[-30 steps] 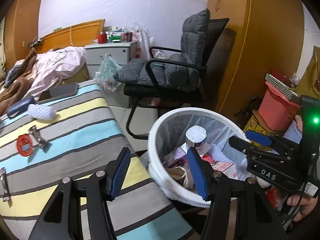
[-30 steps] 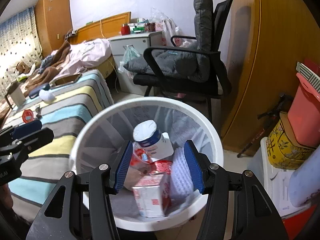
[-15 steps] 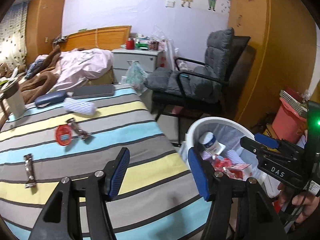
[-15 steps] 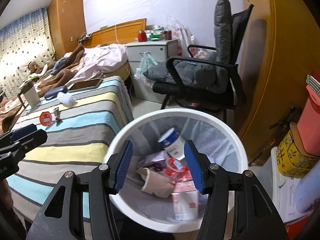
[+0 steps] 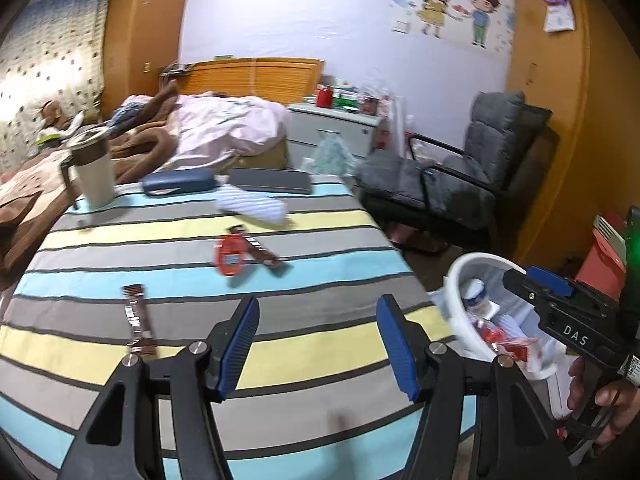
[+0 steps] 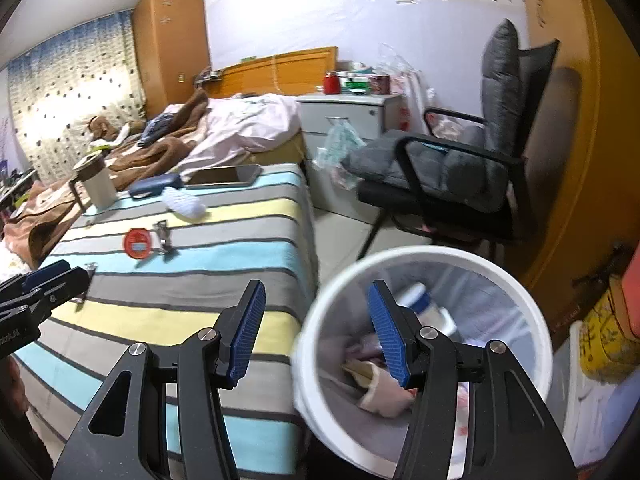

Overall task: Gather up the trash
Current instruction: 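Move both tools back over the bedspread toward the brown snack wrapper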

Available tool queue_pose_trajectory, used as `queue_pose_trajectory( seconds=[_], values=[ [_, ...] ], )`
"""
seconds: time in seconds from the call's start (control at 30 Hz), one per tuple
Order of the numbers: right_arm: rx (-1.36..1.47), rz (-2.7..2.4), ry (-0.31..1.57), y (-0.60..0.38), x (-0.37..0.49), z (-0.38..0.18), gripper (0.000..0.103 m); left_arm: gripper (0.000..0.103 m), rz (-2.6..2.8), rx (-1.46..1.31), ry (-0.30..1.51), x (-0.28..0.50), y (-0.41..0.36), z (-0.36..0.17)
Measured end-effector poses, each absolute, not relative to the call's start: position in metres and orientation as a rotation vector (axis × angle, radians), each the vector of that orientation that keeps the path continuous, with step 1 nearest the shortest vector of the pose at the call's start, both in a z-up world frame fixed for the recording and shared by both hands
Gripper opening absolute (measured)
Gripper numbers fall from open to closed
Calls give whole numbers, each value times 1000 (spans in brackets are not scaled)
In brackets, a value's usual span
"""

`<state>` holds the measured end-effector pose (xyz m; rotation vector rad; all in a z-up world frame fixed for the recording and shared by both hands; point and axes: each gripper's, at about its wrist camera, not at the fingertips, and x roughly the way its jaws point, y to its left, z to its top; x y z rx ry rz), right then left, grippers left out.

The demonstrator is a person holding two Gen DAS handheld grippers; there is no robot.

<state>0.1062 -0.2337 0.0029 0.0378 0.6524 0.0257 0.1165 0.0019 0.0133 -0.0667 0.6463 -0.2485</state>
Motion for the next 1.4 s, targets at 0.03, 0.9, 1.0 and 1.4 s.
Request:
queue_pose_trajectory(
  seconds=[0.03, 0.9, 1.0, 1.4],
  values=[
    [33, 38, 654, -229, 109, 3, 56, 63, -229, -71, 642, 116, 10, 14],
    [-83, 304, 718, -126, 167, -3, 60, 66, 10, -136, 786, 146, 122, -36],
    [-88, 315, 725, -121, 174, -4, 60, 66, 10, -125, 809, 156, 122, -42],
    [-90, 389, 767, -108, 197, -15, 60, 56, 19, -109, 892, 185, 122, -59]
  ],
)
